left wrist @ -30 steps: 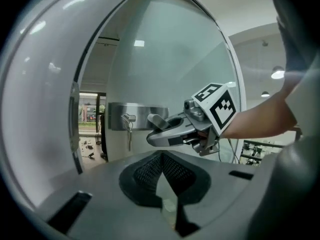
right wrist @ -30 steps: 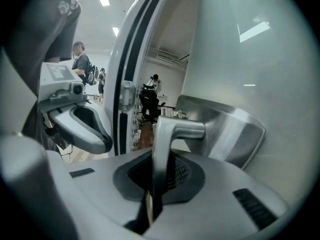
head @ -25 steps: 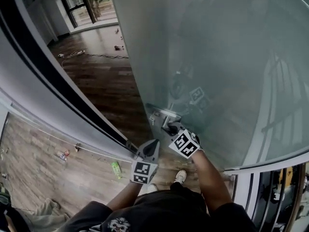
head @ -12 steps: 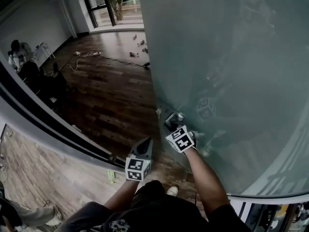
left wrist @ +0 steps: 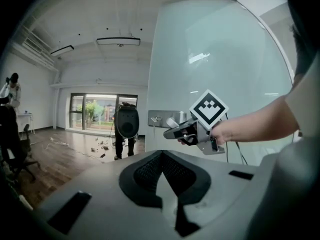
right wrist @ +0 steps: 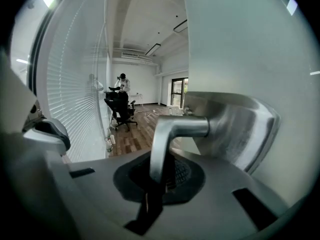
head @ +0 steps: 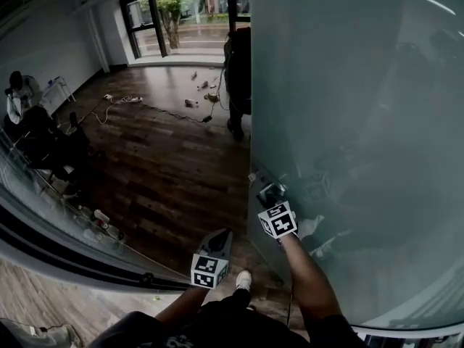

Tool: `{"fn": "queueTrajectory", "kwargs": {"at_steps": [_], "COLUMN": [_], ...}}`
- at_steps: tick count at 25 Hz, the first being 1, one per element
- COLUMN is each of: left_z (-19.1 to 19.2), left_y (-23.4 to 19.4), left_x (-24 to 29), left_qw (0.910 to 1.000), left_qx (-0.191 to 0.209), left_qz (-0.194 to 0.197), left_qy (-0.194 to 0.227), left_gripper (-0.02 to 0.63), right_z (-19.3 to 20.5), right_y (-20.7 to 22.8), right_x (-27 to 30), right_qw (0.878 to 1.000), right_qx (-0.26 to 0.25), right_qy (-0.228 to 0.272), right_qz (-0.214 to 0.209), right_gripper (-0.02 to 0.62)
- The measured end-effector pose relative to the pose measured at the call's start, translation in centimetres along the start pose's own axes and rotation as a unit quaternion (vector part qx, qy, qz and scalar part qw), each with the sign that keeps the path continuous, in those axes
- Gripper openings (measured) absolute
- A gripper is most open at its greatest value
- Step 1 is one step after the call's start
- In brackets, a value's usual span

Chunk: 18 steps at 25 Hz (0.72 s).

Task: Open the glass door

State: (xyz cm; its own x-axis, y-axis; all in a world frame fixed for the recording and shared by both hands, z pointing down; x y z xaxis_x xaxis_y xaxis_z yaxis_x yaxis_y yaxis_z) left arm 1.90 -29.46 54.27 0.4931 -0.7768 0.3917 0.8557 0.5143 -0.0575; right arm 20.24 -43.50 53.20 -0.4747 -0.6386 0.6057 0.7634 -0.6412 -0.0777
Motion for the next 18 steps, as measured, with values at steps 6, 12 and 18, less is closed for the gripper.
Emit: {"fn": "queueTrajectory", "kwargs": {"at_steps": [6,12,18], "left_z": [-4.3,-6.7,-7.9], "left_y": [0.1,-1.9,-2.0], "left_x": [7.3,13.0,15.4], "left_qw": [0.999,0.9976,0.9965], "left_qx": [0.004,0.014,0.008], "left_qz": [0.042,0.064,0.082], "left_qy": [0.016,0.023,0.019], "left_gripper": [0.006,0.006,0.006], "right_z": [0.2,1.2,2.2], "right_y": [7.9,15.3,22.8], "right_x": [0.9,1.8,0.2], "right_qw": [0.999,0.995,0.988], "right_qx": [0.037,0.066,0.097], "right_qy": [-0.006,-0.007,-0.01], "right_qz": [0.036,0.08,0.119], "right_gripper": [0.017,0.017,0.017]}}
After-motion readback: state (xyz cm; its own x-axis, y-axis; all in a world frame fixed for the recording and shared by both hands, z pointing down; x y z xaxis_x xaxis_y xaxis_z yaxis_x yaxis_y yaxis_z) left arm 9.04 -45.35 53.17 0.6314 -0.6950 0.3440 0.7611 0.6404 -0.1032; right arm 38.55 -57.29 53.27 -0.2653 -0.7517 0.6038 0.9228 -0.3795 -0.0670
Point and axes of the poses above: the fingertips, and each gripper's own axes: x forward along the fingers, y to its right, z out of its underside, the point moved 10 cm from there along -x, backward along the fingers, and after that the axes turned 7 degrees about -y, right-handed, at the moved point
